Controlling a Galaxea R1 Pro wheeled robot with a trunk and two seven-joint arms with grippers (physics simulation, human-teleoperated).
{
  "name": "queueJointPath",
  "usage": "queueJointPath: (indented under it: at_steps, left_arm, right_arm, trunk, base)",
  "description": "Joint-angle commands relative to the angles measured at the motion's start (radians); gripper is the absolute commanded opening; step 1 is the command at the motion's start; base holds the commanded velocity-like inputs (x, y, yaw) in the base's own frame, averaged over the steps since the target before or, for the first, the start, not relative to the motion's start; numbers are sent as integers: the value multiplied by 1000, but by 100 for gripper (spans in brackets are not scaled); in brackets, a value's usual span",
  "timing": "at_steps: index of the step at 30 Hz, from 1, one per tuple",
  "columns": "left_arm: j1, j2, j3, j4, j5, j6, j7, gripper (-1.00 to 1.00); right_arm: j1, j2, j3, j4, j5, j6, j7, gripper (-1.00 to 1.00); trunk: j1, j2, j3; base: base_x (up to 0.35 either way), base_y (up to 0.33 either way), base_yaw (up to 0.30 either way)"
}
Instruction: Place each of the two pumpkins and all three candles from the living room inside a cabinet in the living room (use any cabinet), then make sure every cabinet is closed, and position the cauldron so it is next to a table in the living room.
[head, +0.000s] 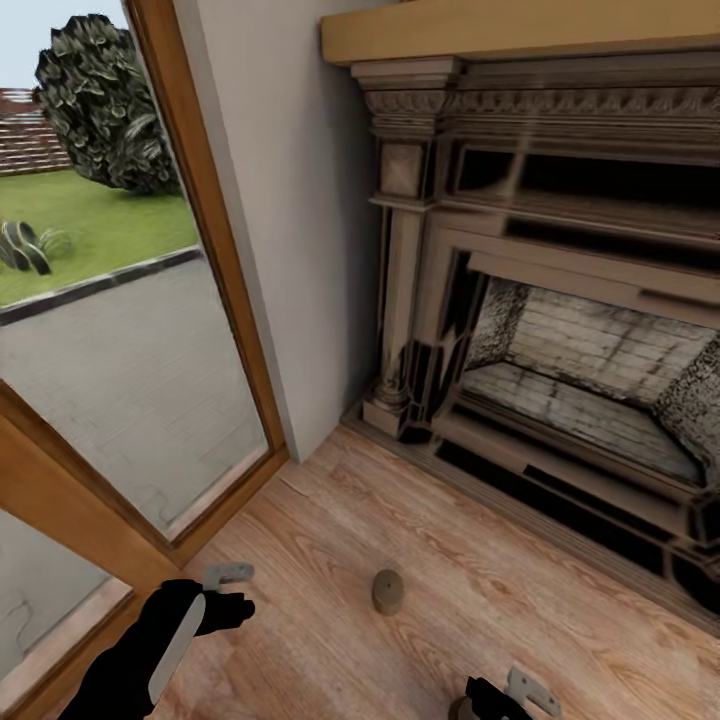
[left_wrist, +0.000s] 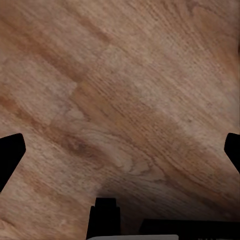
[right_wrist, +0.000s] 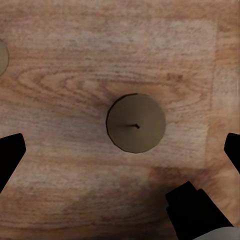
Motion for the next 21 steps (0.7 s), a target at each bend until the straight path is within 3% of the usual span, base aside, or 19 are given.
queueJointPath:
  at_steps: [1, 15, 21]
  left_arm:
    - [0, 1, -3, -1, 10, 3, 10, 100]
    - [0, 1, -2, -24, 16, 9, -2, 100]
    - [2, 1, 0, -113, 25, 23, -8, 100]
  right_arm:
    - [0, 0, 9, 0, -9, -3, -4, 100]
    - [0, 0, 8, 1, -1, 0, -12, 100]
    - [0, 0, 7, 11, -1, 9, -41, 100]
  trunk:
    - [0, 0, -1]
    - [0, 0, -1]
    - [0, 0, -1]
  base:
    - [0, -48, 0]
    - [0, -4, 0]
    - [0, 0, 0]
